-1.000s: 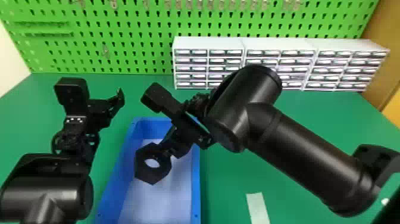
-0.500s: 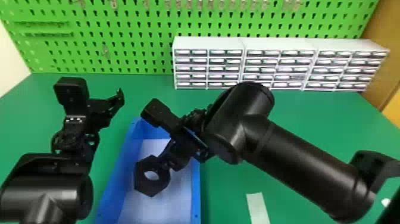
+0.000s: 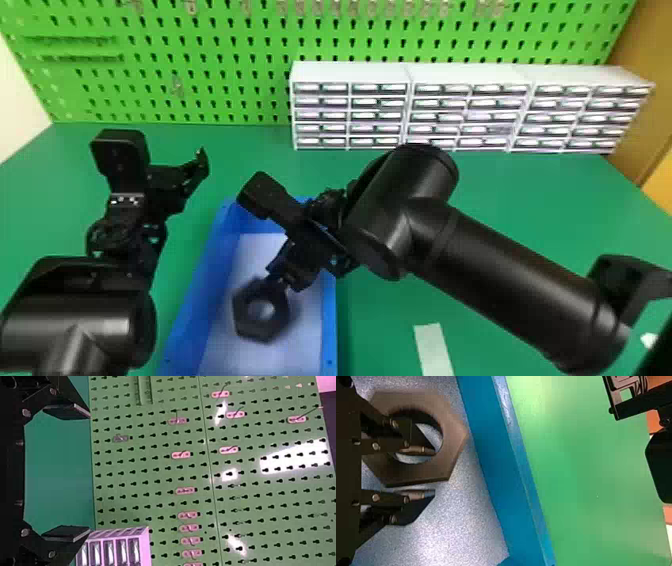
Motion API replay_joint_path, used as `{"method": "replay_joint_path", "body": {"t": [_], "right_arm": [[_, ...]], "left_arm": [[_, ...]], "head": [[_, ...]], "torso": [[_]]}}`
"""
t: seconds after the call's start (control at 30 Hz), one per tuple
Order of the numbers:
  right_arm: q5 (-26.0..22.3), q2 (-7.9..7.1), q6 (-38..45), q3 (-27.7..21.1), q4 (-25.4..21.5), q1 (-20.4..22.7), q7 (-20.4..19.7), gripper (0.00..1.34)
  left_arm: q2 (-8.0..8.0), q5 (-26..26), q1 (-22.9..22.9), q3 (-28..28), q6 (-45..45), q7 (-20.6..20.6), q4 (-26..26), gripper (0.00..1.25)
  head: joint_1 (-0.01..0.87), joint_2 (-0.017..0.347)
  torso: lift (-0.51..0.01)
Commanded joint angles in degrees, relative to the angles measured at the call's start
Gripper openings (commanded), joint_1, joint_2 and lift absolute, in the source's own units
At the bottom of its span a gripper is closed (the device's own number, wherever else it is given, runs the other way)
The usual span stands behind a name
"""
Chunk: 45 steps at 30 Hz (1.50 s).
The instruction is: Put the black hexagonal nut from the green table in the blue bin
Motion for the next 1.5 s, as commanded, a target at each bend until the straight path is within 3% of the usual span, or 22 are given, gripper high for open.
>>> {"method": "replay_joint_path", "body": {"t": [0.0,0.23,0.57,1.07,1.47], "right_arm": [[-0.2,-0.11,-0.1,0.0,0.1,0.0,0.0,0.68],[-0.2,-0.29,-0.1,-0.2,0.1,0.0,0.0,0.9],[-0.3,-0.64,-0.1,-2.8,-0.2,0.1,0.0,0.94],[4.4,-0.99,1.2,-18.4,-7.7,3.3,0.0,0.94],[9.1,-0.81,-1.8,-31.3,-11.3,8.6,0.2,0.94]], "left_arm": [[0.0,0.0,0.0,0.0,0.0,0.0,0.0,1.0],[0.0,0.0,0.0,-0.1,0.0,0.0,0.0,1.0],[0.09,-0.3,0.1,-0.2,0.1,0.0,0.0,1.0],[0.0,-0.3,0.1,-0.3,0.1,0.0,0.0,1.0],[0.0,-0.2,0.1,-0.3,0.1,0.0,0.0,1.0]], "head": [[0.686,0.051],[0.686,0.051],[0.686,0.051],[0.686,0.051],[0.686,0.051]], "torso": [[-0.096],[-0.096],[-0.096],[-0.096],[-0.096]]}}
